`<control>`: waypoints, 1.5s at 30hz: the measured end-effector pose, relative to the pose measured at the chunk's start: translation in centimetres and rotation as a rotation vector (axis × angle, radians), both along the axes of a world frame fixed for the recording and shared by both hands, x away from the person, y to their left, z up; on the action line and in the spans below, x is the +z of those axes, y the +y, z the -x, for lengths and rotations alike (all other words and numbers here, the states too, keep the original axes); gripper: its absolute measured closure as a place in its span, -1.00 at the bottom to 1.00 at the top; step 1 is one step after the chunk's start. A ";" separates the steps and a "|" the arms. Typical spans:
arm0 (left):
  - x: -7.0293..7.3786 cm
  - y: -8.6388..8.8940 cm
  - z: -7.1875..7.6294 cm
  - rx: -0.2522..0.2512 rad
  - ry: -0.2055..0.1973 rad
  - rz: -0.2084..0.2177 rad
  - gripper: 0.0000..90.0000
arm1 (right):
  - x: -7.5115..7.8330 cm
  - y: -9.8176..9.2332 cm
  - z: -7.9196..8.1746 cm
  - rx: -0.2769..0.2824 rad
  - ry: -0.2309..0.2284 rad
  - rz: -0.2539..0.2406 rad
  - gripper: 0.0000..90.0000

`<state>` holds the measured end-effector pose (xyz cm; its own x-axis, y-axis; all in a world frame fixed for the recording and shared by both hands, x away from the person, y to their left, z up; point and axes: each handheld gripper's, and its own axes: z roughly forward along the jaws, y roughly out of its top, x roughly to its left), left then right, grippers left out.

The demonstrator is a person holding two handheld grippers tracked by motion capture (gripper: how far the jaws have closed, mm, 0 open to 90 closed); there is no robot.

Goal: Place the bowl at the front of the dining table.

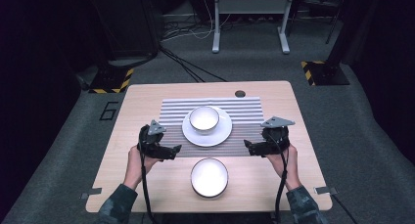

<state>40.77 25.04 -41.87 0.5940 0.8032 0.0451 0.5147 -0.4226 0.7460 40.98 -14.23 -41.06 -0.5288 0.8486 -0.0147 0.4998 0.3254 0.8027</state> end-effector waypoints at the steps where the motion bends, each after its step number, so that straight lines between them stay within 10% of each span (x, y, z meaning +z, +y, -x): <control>1: -0.1 0.2 0.1 0.004 -0.002 0.002 -0.85 | -0.1 -0.2 0.2 -0.005 -0.003 -0.003 -1.00; 24: -3.1 5.0 4.0 0.124 -0.031 -0.027 -0.87 | -3.5 -4.7 4.0 -0.124 0.007 -0.001 -1.00; 45: -7.6 8.3 6.4 0.249 0.025 -0.017 -0.90 | -7.8 -7.2 6.0 -0.232 0.056 0.005 -1.00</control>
